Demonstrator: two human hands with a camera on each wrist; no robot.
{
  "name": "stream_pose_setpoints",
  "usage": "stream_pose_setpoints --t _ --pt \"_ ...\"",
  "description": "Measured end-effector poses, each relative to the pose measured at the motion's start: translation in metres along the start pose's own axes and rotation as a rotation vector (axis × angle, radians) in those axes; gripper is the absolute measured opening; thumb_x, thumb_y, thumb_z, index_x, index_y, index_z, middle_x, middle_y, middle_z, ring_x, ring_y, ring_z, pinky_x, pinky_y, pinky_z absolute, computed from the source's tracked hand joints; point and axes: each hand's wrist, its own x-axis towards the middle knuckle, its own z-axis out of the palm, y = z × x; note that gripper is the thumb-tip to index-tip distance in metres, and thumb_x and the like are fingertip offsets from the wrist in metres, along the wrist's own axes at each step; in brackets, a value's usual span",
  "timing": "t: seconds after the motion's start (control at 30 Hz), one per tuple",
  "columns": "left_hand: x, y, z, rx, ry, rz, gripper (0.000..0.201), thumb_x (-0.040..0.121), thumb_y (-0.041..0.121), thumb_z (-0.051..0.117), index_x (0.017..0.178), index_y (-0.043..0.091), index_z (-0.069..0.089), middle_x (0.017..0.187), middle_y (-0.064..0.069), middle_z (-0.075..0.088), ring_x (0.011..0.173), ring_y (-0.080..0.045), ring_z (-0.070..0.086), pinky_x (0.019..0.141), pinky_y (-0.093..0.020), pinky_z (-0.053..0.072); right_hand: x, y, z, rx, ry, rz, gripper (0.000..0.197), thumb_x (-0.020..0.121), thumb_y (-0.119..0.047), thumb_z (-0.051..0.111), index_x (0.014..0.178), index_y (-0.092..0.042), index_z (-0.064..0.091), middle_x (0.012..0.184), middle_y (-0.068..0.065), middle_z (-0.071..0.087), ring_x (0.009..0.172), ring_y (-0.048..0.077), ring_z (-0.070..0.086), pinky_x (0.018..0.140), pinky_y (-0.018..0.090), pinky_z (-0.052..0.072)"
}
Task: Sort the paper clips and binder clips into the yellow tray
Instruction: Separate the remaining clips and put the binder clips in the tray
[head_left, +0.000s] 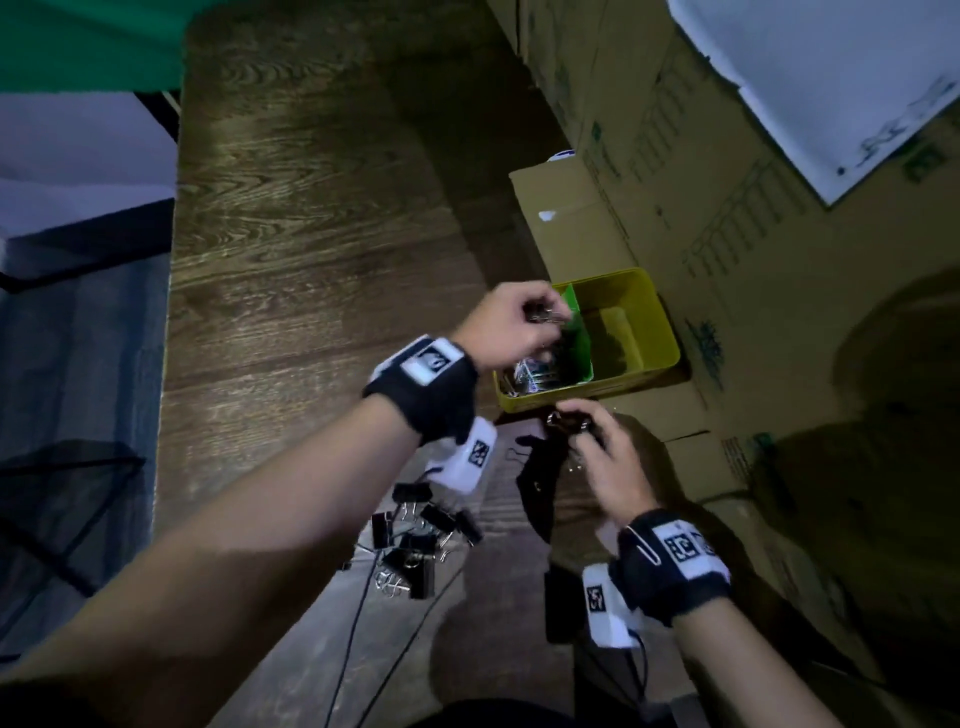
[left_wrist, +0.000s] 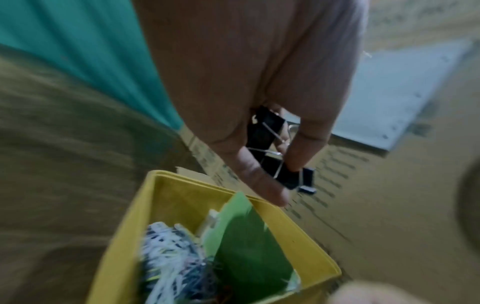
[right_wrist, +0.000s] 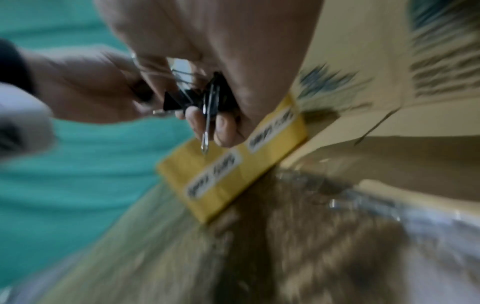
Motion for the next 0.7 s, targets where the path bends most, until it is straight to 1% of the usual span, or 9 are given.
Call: stream_pose_setpoints --t 0.1,0.17,0.2,0.27,0.33,0.4,0.5,0.57,0.7 --pt "0.037 0.011 0.037 0.459 -0.061 0.114 0.02 0.08 0.003 0.059 0.097 0.008 0.067 0.096 -0.008 0.064 0.089 -0.022 0.06 0.075 -0.021 0.043 0.001 -0.014 -0.025 0.13 0.211 -0.074 0.027 0.067 -0.022 0.05 0.089 -0.032 0.063 0.09 -0.011 0.066 0.088 0.013 0.06 0.079 0.031 0.047" --pt "0.051 0.006 0.06 0.627 -0.143 0.159 0.022 0.081 0.005 0.058 0.102 0.008 0.065 0.107 -0.014 0.058 0.096 -0.027 0.057 0.076 -0.026 0.042 0.005 -0.026 -0.04 0.196 0.286 -0.103 0.027 0.069 -0.016 0.049 0.089 -0.028 0.062 0.072 -0.015 0.064 0.068 0.004 0.057 0.064 0.019 0.045" --pt "0.055 0.001 0.069 0.711 -0.191 0.173 0.023 0.083 0.007 0.058 0.105 0.009 0.063 0.11 -0.015 0.053 0.095 -0.03 0.055 0.074 -0.028 0.041 0.008 -0.032 -0.047 0.221 0.306 -0.115 0.025 0.072 -0.011 0.048 0.09 -0.023 0.06 0.063 -0.013 0.06 0.057 0.002 0.051 0.054 0.015 0.041" --pt "0.061 -0.009 0.081 0.87 -0.274 0.171 0.03 0.084 0.017 0.059 0.114 0.017 0.058 0.113 -0.012 0.045 0.097 -0.035 0.055 0.076 -0.033 0.039 0.017 -0.043 -0.06 0.229 0.328 -0.128 0.022 0.081 -0.001 0.047 0.095 -0.015 0.058 0.059 -0.006 0.053 0.049 0.001 0.044 0.046 0.013 0.035" --pt "0.059 -0.018 0.085 1.006 -0.317 0.158 0.045 0.085 0.027 0.061 0.127 0.028 0.047 0.126 -0.011 0.041 0.111 -0.035 0.051 0.093 -0.046 0.034 0.031 -0.046 -0.071 0.194 0.353 -0.116 0.026 0.087 0.007 0.045 0.102 -0.011 0.057 0.069 0.004 0.051 0.051 0.002 0.044 0.047 0.012 0.036" --pt "0.05 -0.025 0.083 1.077 -0.284 0.203 0.052 0.088 0.037 0.056 0.135 0.031 0.037 0.138 -0.012 0.036 0.12 -0.032 0.046 0.101 -0.056 0.025 0.045 -0.048 -0.079 0.158 0.382 -0.095 0.027 0.089 0.004 0.046 0.102 -0.016 0.058 0.078 0.004 0.054 0.056 0.004 0.046 0.05 0.013 0.038" --pt "0.036 -0.038 0.069 1.162 -0.236 0.283 0.043 0.094 0.047 0.036 0.13 0.025 0.043 0.133 -0.012 0.042 0.118 -0.029 0.044 0.094 -0.048 0.03 0.063 -0.053 -0.082 0.12 0.398 -0.1 0.025 0.09 -0.003 0.049 0.105 -0.021 0.057 0.09 0.002 0.058 0.064 0.003 0.051 0.053 0.011 0.041" --pt "0.027 -0.047 0.059 1.266 -0.262 0.346 0.039 0.095 0.046 0.034 0.119 0.023 0.054 0.123 -0.008 0.05 0.114 -0.025 0.045 0.09 -0.044 0.029 0.076 -0.053 -0.075 0.036 0.371 -0.1 0.023 0.09 -0.009 0.052 0.109 -0.022 0.056 0.095 0.001 0.06 0.071 0.006 0.054 0.058 0.01 0.042" --pt "0.005 -0.061 0.042 1.292 -0.266 0.464 0.034 0.096 0.041 0.034 0.099 0.022 0.063 0.104 -0.002 0.058 0.103 -0.021 0.048 0.086 -0.042 0.028 0.096 -0.046 -0.049 -0.136 0.164 -0.1 0.025 0.09 -0.018 0.057 0.11 -0.032 0.052 0.105 0.001 0.063 0.091 0.02 0.062 0.076 0.029 0.049"
